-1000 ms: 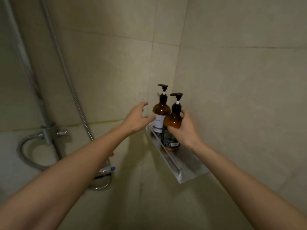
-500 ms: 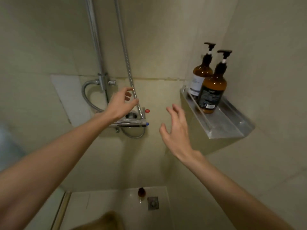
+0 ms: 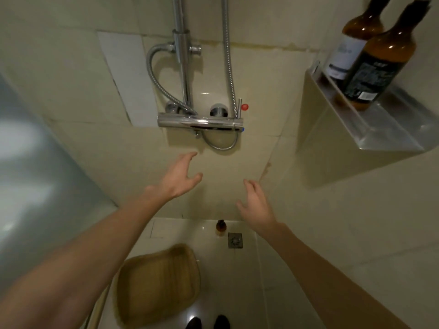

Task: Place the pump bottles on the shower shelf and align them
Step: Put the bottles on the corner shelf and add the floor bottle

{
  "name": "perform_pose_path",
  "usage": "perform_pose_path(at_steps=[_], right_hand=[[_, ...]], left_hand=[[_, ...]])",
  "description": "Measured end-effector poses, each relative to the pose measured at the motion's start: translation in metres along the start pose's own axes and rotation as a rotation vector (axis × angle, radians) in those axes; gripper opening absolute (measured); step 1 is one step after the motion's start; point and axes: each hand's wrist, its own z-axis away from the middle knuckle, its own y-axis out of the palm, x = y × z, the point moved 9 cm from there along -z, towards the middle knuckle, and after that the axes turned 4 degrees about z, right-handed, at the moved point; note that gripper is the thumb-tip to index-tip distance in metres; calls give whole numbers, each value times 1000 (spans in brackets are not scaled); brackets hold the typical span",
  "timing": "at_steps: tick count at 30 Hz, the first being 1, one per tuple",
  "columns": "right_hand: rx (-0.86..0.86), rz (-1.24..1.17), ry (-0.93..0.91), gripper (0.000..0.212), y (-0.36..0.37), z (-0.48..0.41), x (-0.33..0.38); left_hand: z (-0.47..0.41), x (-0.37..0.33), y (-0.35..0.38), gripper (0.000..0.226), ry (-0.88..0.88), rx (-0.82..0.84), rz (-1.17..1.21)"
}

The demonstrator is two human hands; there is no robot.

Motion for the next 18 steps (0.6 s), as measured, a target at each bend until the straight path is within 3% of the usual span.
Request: perform_pose_path(at_steps=[10, 18], right_hand=[[24, 15, -85, 68, 57, -5, -46], [87, 7, -18, 67, 137, -27, -117]], left_hand=[[7, 47, 71, 68, -52, 19, 33], [2, 119, 161, 75, -113, 92, 25]])
